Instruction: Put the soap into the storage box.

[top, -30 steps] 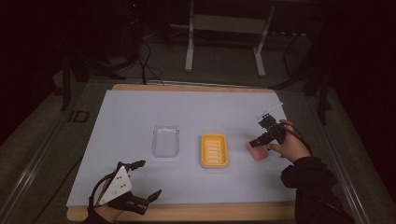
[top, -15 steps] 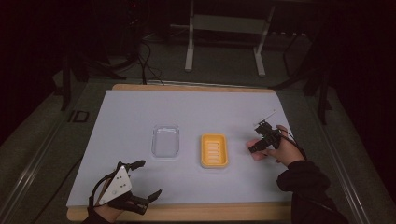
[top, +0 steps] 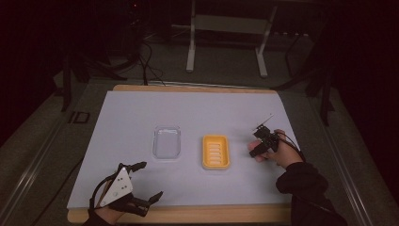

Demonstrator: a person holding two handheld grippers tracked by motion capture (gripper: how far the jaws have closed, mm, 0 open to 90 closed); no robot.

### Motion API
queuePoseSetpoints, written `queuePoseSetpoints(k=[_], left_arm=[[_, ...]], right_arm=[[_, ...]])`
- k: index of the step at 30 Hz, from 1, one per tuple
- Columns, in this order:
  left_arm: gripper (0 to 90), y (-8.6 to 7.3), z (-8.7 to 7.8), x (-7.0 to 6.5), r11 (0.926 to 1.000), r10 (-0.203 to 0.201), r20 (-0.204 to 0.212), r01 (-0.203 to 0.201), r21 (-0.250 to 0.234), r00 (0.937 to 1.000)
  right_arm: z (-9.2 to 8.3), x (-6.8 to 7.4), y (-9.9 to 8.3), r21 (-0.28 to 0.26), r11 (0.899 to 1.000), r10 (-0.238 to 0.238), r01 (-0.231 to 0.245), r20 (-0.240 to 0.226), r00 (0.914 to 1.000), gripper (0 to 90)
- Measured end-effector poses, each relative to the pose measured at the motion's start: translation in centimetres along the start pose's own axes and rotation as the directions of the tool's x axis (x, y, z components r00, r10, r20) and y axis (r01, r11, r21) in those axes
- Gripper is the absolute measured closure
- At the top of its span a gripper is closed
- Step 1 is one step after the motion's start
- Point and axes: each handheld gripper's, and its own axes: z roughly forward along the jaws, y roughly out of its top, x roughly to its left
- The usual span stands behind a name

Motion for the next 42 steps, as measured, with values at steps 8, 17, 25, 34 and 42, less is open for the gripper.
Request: queuePoseSetpoints(k=[8,17,25,34,42], left_arm=[[0.6,0.0,0.0,0.0,1.0,0.002,-0.002,-0.002,0.004,1.0],[0.6,0.0,0.1,0.0,1.0,0.002,-0.006,-0.002,0.006,1.0],[0.6,0.0,0.1,0.0,1.0,0.004,-0.006,-0.004,0.005,1.0],[0.6,0.0,0.0,0.0,1.0,0.001,-0.006,-0.001,-0.001,1.0],[0.6,0.0,-0.1,0.0,1.0,0.003,-0.006,-0.003,-0.004,1.0]], right_arm=[[-0.1,0.8,0.2,0.017,0.995,0.1,-0.101,0.058,0.9933,37.5],[-0.7,1.5,0.4,0.044,0.98,0.185,-0.193,0.134,0.9735,38.0],[-2.5,1.7,0.3,-0.005,0.959,0.283,-0.284,0.1,0.9538,37.9],[-4.5,3.2,1.1,-0.066,0.948,0.319,-0.312,0.152,0.9357,38.0],[-6.7,4.8,2.3,-0.108,0.948,0.314,-0.3,0.15,0.9376,38.0]])
